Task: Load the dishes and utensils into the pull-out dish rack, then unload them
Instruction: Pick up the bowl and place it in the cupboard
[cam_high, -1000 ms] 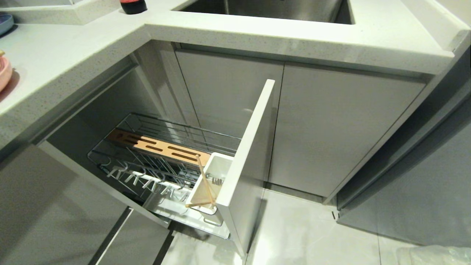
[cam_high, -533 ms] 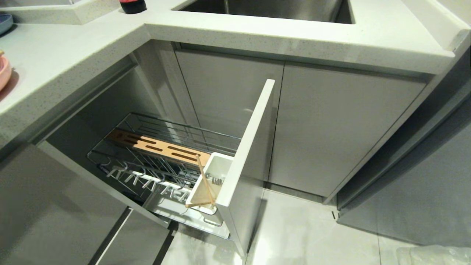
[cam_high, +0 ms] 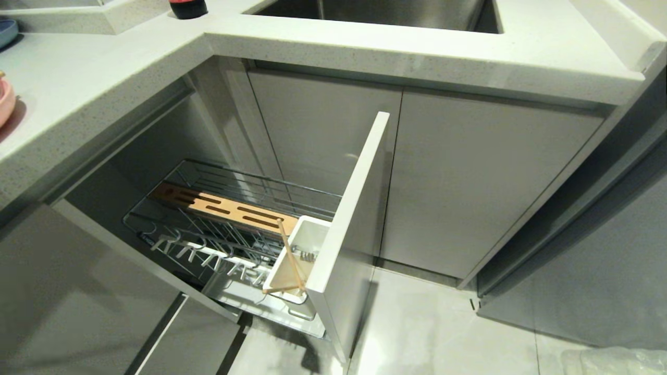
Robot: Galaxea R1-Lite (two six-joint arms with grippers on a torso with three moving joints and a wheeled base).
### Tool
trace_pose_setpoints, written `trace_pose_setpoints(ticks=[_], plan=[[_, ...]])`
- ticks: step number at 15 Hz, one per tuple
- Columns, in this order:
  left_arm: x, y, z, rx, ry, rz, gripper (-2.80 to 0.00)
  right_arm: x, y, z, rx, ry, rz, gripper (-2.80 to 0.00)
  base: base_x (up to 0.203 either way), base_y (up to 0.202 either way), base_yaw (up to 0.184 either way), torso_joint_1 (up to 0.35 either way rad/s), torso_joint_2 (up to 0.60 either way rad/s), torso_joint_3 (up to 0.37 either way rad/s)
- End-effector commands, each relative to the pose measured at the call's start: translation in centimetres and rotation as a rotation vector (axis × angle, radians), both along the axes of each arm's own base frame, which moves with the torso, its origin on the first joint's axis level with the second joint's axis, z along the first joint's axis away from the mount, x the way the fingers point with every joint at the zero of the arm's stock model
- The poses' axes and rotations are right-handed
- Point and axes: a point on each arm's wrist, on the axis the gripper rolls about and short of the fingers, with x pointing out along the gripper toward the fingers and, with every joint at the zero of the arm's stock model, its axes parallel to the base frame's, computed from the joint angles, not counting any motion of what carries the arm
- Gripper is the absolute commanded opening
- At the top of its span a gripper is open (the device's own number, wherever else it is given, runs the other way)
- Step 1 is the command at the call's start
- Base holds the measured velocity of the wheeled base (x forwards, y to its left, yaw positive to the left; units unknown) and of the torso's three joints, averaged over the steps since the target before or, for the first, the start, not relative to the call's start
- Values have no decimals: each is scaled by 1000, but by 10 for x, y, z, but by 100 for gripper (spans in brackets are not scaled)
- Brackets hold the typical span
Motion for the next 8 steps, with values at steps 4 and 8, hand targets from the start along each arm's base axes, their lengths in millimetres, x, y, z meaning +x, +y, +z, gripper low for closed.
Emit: trace_pose_setpoints(ticks=[4, 8], plan=[[16, 33, -7, -96, 26, 108, -280, 0, 0, 0, 0, -1, 1, -280, 0, 0, 0, 0, 0, 0], [11, 41, -8, -106, 25, 155, 0, 0, 0, 0, 0, -1, 1, -280, 0, 0, 0, 0, 0, 0]])
